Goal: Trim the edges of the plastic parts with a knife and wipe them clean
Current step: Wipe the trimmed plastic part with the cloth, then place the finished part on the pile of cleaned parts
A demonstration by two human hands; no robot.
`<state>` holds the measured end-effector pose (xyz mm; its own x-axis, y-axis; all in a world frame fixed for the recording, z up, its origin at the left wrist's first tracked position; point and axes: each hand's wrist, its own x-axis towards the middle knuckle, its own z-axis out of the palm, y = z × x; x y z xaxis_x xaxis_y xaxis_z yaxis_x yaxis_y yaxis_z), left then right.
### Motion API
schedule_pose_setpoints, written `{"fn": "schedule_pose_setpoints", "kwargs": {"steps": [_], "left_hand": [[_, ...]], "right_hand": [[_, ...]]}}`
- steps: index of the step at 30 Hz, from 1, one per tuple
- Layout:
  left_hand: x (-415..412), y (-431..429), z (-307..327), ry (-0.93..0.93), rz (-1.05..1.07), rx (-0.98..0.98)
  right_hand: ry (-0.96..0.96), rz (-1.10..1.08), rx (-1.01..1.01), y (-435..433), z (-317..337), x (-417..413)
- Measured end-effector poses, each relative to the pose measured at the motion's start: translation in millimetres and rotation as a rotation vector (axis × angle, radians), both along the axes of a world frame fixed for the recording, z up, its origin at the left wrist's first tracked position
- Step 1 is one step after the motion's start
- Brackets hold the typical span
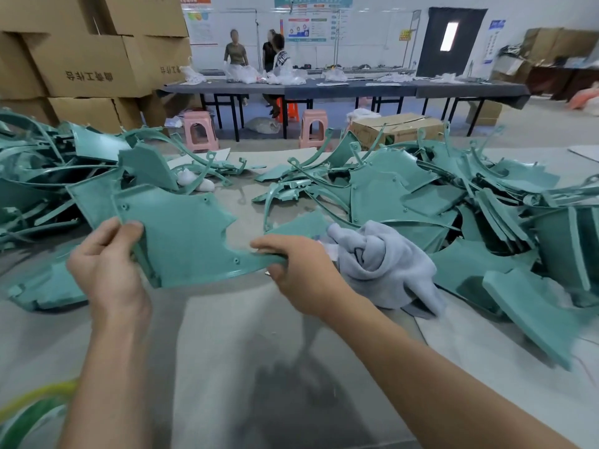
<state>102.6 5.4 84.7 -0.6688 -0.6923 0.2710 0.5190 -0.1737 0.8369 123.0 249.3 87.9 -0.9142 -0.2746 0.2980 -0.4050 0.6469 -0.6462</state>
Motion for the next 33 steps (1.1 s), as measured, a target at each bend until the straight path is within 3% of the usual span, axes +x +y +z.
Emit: {"fn": "schedule_pose_setpoints", "kwargs": {"steps": [4, 7, 10, 11, 13, 15, 18, 20, 23, 28, 30, 33], "left_hand": [[12, 20, 25, 0.122, 0.191, -0.220], [16, 21, 40, 0.111, 0.277, -0.555], [13, 12, 59, 0.090, 0.306, -0.713], [13, 13, 66, 0.111, 0.291, -0.729], [17, 21, 76, 0.151, 0.250, -0.701], [22, 32, 82, 0.154, 0.180, -0.582], [23, 41, 74, 0.090, -0.007, -0.297], [21, 43, 60, -0.055, -0.175, -0.177], [21, 65, 38, -0.210, -0.463, -0.118], [50, 139, 7, -0.285, -0.874, -0.050], [69, 177, -2, -0.269, -0.955, -0.152], [99, 234, -10, -0.158, -0.941, -0.547]], "right_hand": [[-0.118, -0.003, 0.167, -11, -8, -9], [-0.173, -0.002, 0.267, -18, -15, -15], [-0.172, -0.023, 0.419, -10, -25, -19], [-0.153, -0.064, 0.378, -7, -25, -18], [-0.166, -0.129, 0.106, -2, -19, -13], [-0.209, -0.100, -0.111, -1, -2, -6], [-0.163, -0.046, -0.090, 20, 17, 11], [-0.089, -0.068, -0.093, 42, 24, 30], [-0.098, -0.090, -0.260, 77, 29, 67], [-0.184, -0.229, -0.556, 142, 9, 128], [-0.161, -0.387, -0.665, 168, -4, 159], [-0.152, -0.629, -0.748, 212, -27, 213]]}}
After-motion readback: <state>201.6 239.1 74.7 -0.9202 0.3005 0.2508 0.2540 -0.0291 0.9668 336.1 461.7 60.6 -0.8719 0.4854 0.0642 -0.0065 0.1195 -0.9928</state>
